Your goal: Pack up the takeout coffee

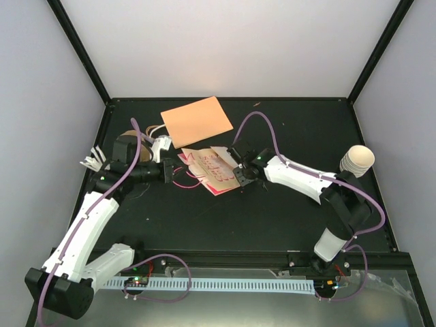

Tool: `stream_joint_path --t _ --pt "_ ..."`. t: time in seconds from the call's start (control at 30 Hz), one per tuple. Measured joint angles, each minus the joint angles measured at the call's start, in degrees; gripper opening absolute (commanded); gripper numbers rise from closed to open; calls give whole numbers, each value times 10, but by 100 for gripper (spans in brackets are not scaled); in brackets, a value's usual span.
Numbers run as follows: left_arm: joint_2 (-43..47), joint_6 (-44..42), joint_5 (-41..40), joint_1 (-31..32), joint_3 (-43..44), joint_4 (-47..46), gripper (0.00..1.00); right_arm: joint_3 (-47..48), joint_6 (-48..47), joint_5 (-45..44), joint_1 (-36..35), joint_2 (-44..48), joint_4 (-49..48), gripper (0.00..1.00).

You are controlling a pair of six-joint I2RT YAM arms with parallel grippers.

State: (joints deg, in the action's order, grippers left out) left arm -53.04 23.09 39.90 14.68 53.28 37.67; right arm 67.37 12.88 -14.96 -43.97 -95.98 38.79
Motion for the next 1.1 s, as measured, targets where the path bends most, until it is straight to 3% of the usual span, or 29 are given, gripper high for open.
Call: stream_joint_path --t 0.37,0.5,1.1 --pt "-6 -9 16 0 0 2 2 63 -20 -12 -16 -38 -2 46" --pt "-6 -13 17 0 0 5 2 75 -25 -14 -19 -51 -1 52" --pt "-6 -26 30 0 15 21 2 17 12 38 -97 5 26 62"
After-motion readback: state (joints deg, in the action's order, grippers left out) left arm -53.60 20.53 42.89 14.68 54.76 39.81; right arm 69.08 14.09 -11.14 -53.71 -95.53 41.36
